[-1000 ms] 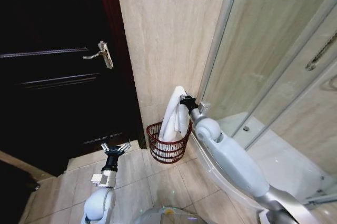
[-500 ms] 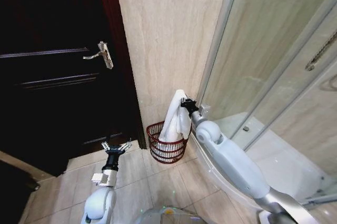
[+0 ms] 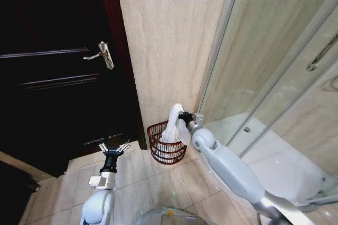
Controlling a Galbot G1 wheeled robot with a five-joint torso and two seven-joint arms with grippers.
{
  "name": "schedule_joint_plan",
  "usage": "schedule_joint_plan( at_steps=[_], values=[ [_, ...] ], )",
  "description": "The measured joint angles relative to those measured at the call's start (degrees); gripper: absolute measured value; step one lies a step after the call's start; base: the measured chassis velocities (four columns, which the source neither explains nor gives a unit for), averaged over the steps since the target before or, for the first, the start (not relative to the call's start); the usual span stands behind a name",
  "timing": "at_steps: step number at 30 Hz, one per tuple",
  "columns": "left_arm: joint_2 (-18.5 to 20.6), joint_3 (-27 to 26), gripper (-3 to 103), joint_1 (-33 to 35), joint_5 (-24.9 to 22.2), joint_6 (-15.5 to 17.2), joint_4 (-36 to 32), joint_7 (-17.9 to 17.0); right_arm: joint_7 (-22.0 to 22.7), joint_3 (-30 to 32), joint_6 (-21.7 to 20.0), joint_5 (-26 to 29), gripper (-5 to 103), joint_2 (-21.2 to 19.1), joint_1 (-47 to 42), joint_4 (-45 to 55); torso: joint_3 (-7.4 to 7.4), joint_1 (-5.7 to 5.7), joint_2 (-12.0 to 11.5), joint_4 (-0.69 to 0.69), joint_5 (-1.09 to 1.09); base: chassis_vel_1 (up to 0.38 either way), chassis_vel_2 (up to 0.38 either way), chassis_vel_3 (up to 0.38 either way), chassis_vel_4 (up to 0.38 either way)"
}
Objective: Discard the used towel into the hamper.
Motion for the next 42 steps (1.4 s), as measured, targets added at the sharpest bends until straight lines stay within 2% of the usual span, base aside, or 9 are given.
schedule_joint_plan(
  at_steps=[7,13,17,20,22,29,34,40,42],
  values=[
    [-0.32,-0.97,100,1.22,0.24,-0.31,-1.12,-0.56,2.26,0.53,-0.50,5.49,4,1.47,4.13,-6.09,0.02,0.01,0.00,0.02,0.02,0.000,0.000,0.000,0.000],
    [-0.81,-1.79,100,2.00,0.33,-1.69,-1.36,-0.63,8.76,-0.51,-5.82,17.14,4,2.11,8.75,-9.37,0.02,0.02,0.00,0.02,0.00,0.000,0.000,0.000,0.000],
    [-0.80,-2.18,100,2.44,0.02,-2.23,-1.50,-0.63,10.19,-0.66,-6.16,19.01,4,2.37,10.01,-9.68,0.02,0.02,0.01,0.02,0.01,0.000,0.000,0.000,0.000],
    [-0.78,-2.35,100,2.46,-0.15,-2.49,-1.50,-0.63,8.30,-1.01,-4.73,15.98,4,2.35,10.39,-9.53,0.03,0.02,0.01,0.01,0.01,0.000,0.000,0.000,0.000],
    [-0.77,-2.39,100,2.40,-0.41,-2.90,-1.38,-0.62,6.21,-1.82,-2.75,11.57,4,2.12,11.94,-8.60,0.03,0.02,0.01,0.00,0.01,0.000,0.000,0.000,0.000],
    [-0.54,-1.57,100,2.00,-0.20,-2.96,-0.18,-0.60,5.17,-1.07,0.01,6.41,4,3.13,17.20,-4.66,0.03,0.02,0.01,0.02,0.00,0.000,0.000,0.000,0.000],
    [0.12,-0.95,100,1.83,0.78,-1.92,-0.53,-0.60,2.02,1.86,2.02,4.37,4,4.91,19.17,-4.06,0.02,0.02,0.03,0.01,-0.02,0.000,0.000,0.000,0.000],
    [0.09,0.02,100,1.54,2.36,-1.02,-1.19,-0.69,-5.68,2.97,4.77,-1.50,4,9.21,11.23,-15.83,0.04,0.03,0.03,0.00,0.01,0.000,0.000,0.000,0.000],
    [-0.02,0.33,100,1.58,2.68,-0.99,-1.44,-0.71,-6.73,3.19,5.59,-2.89,4,10.46,9.22,-18.50,0.04,0.03,0.03,0.01,0.01,0.000,0.000,0.000,0.000]
  ],
)
